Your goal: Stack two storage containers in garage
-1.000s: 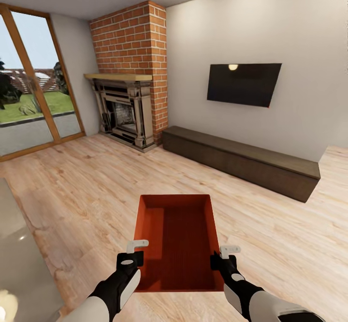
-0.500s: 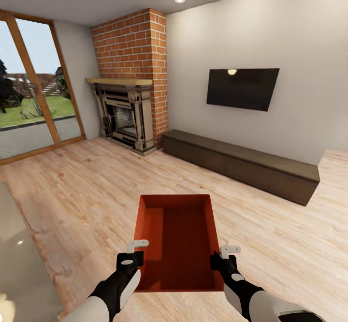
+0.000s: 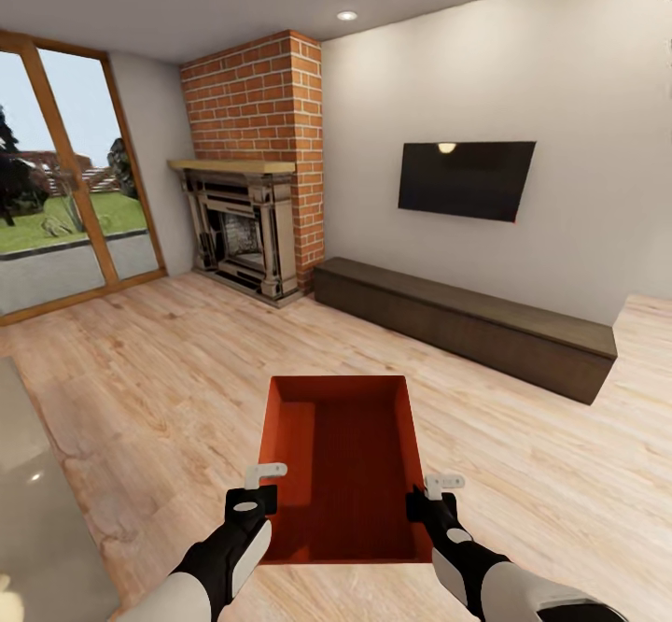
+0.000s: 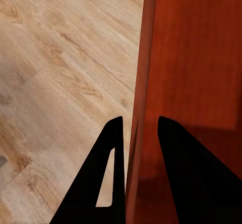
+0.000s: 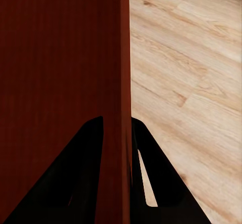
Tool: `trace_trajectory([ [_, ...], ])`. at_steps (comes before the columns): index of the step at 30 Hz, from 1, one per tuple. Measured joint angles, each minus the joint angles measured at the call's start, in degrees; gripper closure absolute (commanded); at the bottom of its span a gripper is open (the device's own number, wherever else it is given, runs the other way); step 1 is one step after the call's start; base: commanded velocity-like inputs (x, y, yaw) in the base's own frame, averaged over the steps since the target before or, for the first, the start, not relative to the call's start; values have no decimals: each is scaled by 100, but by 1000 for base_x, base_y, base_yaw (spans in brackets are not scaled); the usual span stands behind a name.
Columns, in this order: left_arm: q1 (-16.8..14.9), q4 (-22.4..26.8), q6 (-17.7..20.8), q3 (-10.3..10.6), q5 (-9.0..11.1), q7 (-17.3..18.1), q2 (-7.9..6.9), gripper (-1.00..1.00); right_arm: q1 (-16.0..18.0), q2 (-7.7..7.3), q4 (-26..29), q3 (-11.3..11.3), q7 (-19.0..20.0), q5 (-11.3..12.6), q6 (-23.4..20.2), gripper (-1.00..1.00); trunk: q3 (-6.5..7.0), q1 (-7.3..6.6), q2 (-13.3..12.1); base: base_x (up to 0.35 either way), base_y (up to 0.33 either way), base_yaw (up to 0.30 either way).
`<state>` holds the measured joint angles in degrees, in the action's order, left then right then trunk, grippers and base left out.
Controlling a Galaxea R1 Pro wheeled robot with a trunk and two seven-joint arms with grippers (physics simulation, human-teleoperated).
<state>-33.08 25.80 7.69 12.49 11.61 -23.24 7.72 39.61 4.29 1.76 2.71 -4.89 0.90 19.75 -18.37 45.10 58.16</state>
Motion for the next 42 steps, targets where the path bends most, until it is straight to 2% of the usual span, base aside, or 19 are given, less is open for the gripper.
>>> trace_trajectory([
  [42, 1, -4, 2, -4, -10, 0, 5, 100, -1, -4, -8, 11, 4, 17, 6, 100, 387, 0, 0, 0, 0, 0],
])
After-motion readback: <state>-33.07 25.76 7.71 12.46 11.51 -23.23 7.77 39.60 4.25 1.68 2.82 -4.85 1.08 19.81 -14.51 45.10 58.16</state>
